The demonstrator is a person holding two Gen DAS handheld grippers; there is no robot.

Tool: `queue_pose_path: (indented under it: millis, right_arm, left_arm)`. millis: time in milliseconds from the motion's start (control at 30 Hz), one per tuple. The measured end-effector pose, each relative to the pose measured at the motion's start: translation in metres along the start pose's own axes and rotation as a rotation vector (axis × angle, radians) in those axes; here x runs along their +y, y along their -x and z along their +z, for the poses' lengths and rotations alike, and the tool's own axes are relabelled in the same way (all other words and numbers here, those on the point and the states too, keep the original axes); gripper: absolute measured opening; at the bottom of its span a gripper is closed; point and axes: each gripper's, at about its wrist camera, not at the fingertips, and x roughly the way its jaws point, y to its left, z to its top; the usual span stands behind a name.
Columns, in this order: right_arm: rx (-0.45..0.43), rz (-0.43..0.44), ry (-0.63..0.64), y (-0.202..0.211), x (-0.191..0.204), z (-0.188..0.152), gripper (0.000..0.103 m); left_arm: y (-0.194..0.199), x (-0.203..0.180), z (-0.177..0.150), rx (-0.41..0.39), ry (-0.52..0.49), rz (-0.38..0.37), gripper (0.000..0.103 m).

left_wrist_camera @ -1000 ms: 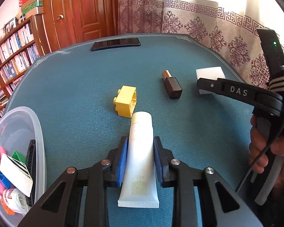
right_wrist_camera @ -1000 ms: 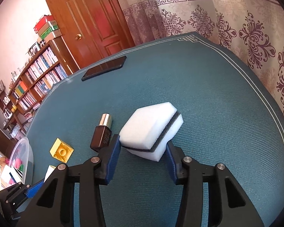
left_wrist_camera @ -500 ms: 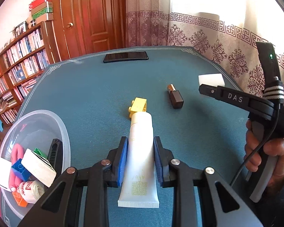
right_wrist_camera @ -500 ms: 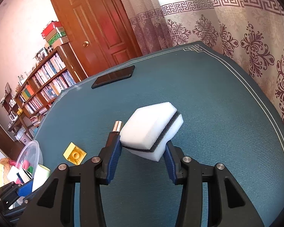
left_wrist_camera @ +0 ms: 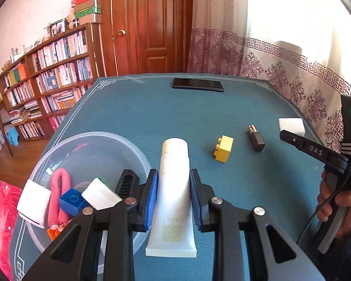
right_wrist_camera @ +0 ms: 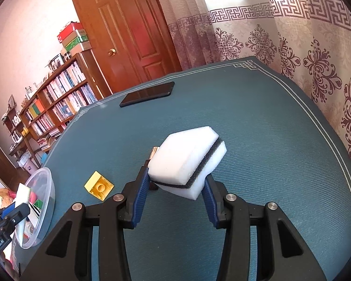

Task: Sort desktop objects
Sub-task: 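Carry the white tube and sponge over the clear bowl and open both tools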

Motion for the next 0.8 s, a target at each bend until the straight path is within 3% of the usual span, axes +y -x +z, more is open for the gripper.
queue_pose_path:
  millis: [400, 800]
  right_arm:
    - [0.011, 0.058, 0.045, 0.01, 0.023, -0.008, 0.047]
    - [0.072, 0.144, 0.155, 0.016, 0.089, -0.032, 0.047]
  left_arm:
    - [0.007, 0.071, -0.003, -0.038, 0.105, 0.134, 0.03]
    - [-0.009, 0.112, -0.007, -0.025, 0.183, 0.145, 0.03]
